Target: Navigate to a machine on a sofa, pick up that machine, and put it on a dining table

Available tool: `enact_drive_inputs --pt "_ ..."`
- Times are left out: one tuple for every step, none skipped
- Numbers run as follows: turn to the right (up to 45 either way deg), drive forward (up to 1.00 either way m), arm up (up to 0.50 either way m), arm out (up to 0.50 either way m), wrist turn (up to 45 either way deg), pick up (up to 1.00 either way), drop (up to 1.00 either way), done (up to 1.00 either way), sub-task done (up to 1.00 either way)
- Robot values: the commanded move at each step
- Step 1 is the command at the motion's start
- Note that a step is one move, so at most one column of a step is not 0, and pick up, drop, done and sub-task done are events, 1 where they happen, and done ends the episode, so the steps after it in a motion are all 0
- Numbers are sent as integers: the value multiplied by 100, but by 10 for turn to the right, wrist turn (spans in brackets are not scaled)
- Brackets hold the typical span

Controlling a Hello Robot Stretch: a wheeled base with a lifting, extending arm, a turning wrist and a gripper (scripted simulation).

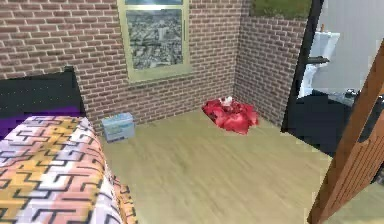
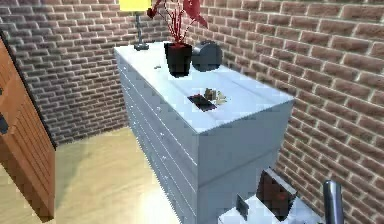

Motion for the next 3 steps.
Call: enact_drive_inputs --pt "450 0 0 0 0 0 0 0 0" --pt "300 0 0 0 0 0 0 0 0" --pt "0 35 0 0 0 0 0 0 0"
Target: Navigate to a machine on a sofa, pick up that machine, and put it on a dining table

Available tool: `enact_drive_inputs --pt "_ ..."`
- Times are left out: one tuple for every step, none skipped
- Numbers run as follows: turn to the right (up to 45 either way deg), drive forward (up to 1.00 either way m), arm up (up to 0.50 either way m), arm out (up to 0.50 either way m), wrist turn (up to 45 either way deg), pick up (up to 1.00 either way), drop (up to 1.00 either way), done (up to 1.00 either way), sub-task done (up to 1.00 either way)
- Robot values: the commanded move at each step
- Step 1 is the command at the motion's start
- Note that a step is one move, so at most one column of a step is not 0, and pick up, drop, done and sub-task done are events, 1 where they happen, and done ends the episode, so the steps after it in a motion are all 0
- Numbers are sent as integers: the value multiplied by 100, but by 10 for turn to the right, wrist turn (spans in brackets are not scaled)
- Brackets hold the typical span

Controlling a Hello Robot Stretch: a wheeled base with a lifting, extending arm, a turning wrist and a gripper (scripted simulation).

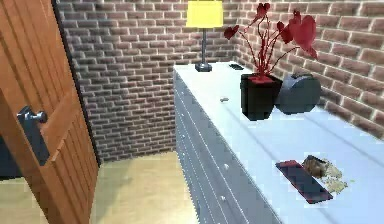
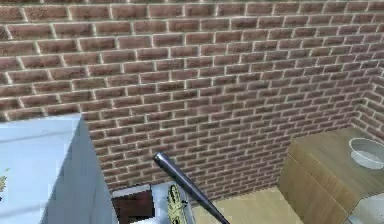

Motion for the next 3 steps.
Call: enact_drive_inputs --pt "-450 0 0 0 0 0 0 0 0" --pt "-330 0 0 0 0 0 0 0 0" --pt "0 25 0 0 0 0 0 0 0"
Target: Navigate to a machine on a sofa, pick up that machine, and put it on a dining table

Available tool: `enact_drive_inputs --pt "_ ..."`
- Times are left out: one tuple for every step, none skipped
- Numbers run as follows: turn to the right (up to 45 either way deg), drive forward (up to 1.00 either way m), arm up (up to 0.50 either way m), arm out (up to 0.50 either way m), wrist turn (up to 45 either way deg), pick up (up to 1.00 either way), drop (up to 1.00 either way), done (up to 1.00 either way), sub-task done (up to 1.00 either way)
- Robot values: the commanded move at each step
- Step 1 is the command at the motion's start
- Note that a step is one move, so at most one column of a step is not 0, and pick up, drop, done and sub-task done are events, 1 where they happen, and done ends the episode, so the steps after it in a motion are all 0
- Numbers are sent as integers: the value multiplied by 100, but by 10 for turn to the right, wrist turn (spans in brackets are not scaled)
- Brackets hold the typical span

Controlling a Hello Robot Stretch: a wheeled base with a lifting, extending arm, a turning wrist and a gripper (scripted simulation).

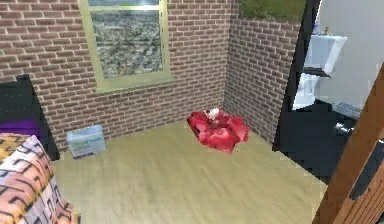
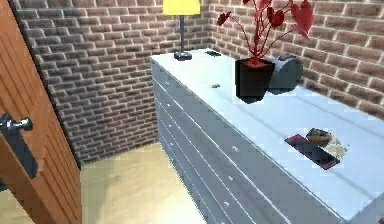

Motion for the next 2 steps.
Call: enact_drive_inputs --pt "150 0 0 0 0 0 0 0 0" --pt "0 60 0 0 0 0 0 0 0"
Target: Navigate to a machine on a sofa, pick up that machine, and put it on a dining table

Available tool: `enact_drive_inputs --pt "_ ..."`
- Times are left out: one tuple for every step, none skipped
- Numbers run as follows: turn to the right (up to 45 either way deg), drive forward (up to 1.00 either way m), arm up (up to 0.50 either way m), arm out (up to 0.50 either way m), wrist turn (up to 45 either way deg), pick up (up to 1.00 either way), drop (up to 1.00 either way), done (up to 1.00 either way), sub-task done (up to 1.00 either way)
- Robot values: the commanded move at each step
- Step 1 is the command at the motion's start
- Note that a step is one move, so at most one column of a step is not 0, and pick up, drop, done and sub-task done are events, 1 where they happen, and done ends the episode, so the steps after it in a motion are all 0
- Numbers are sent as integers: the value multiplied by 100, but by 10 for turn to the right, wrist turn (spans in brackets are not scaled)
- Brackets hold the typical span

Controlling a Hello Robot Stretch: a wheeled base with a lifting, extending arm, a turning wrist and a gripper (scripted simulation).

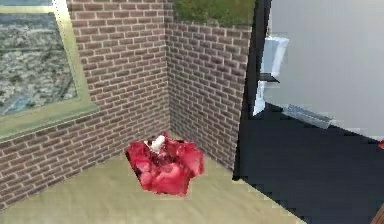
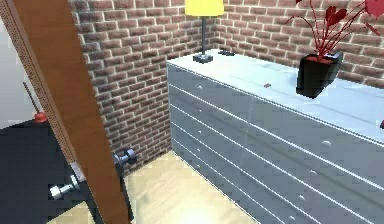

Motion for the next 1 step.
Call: enact_drive_inputs --pt "-60 0 0 0 0 0 0 0 0"
